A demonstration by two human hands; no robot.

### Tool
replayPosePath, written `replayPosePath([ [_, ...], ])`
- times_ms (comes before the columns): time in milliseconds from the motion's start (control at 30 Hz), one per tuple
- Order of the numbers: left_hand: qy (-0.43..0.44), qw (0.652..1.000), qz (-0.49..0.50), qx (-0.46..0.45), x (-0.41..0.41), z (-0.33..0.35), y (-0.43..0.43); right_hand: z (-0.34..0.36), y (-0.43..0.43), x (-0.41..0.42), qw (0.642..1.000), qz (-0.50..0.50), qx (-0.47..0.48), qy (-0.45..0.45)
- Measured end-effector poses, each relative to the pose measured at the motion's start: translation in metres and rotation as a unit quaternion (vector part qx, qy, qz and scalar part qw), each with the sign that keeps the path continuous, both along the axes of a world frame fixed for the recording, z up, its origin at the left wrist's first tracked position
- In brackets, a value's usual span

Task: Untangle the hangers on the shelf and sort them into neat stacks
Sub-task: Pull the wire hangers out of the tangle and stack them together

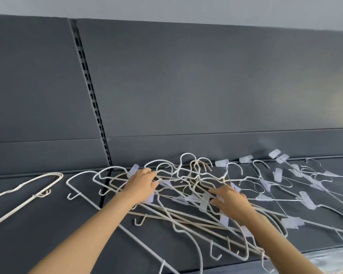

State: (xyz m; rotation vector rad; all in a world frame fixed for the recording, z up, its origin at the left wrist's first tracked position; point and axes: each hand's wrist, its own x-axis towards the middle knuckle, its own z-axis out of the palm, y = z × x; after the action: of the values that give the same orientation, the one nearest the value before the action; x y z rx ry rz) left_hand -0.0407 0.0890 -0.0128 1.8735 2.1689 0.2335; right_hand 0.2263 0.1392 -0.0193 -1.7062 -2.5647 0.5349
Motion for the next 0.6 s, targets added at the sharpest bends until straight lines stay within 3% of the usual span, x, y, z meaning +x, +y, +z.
replayPosePath([
  [133,0.079,0.996,-0.006,-0.043,0.003,-0.005,0.023,0.005,0.011,0.0,0.998,0.03,-0.05,-0.03],
  [233,0.103,0.995,0.0,-0.01,0.003,-0.009,0.032,0.002,0.012,0.003,0.997,0.042,-0.06,-0.033],
  [400,-0.063,0.995,0.042,0.068,-0.006,0.005,0.039,-0.006,0.007,0.004,0.996,0.041,0.048,0.063],
  [600,-0.162,0.976,0.0,0.149,-0.004,0.046,0.039,0.006,0.014,0.01,0.985,-0.036,0.053,0.161],
])
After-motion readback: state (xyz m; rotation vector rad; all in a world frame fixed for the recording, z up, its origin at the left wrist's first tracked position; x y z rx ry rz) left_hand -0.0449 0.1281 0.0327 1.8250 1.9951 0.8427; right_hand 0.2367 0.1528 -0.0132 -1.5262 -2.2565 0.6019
